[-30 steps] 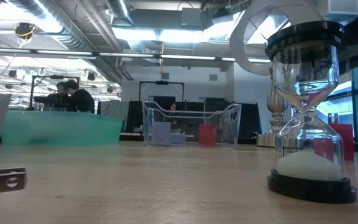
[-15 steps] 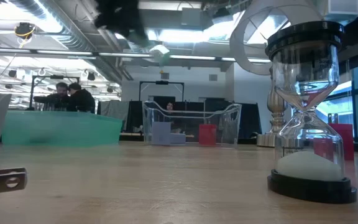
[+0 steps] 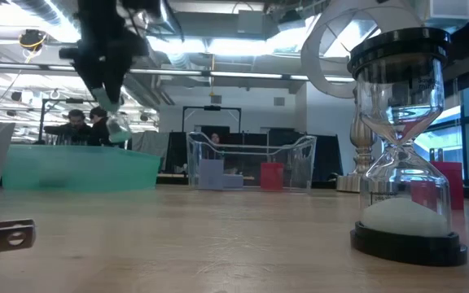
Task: Pick & Place Office items
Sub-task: Put the light green hourglass into the green bin
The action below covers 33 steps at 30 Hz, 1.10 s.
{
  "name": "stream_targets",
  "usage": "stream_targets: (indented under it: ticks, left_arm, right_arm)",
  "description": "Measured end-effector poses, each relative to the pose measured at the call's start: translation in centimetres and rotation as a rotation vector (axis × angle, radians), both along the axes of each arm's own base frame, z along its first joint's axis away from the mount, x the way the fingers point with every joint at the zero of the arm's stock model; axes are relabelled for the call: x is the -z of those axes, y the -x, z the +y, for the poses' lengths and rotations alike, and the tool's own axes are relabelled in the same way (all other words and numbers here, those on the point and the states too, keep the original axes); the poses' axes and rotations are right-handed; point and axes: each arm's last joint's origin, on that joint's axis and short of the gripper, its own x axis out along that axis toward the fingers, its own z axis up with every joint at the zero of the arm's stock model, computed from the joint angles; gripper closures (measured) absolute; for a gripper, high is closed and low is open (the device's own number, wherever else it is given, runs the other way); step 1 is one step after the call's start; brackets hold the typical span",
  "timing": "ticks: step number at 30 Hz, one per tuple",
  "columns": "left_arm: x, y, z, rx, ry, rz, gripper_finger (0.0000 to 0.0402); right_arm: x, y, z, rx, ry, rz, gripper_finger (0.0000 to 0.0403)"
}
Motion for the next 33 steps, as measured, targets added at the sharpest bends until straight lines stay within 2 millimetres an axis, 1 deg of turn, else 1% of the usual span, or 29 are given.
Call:
stream_targets:
  ticks: [7, 10, 15, 19, 24, 28, 33]
  left_arm:
    - [2.5, 0.5, 1.9, 0.009, 0.061, 0.102, 0.02]
    - [3.4, 0.5, 2.9, 0.011, 0.111, 0.108, 0.0203]
    - [4.1, 0.1, 4.7, 0.066, 0.151, 0.072, 0.0204]
    - [4.9, 0.1, 5.8, 0.106, 0.208, 0.092, 0.0198]
    - [6.0, 0.1, 6.8, 0.134, 0.286, 0.117, 0.0205]
    - [6.8, -0.1, 7.4, 0.155, 0.34, 0.134, 0.0202]
    - [7.2, -0.2, 7.6, 0.206, 0.358, 0.155, 0.0195]
  right_arm:
    - [0.3, -0.4, 0.0, 0.017, 0.007, 0.016, 0.0014]
    - [0.3, -0.6, 0.0, 0.018, 0.007, 0.019, 0.0014]
    - [0.4, -0.7, 0.1, 0.018, 0.006, 0.021, 0.0014]
    - [0.4, -0.7, 0.1, 0.019, 0.004, 0.021, 0.0014]
    - [0.4, -0.7, 0.1, 0.025, -0.017, 0.015, 0.0014]
    - [0.4, -0.7, 0.1, 0.025, -0.019, 0.015, 0.0014]
    - [0.4, -0.7, 0.1, 0.025, -0.019, 0.015, 0.0014]
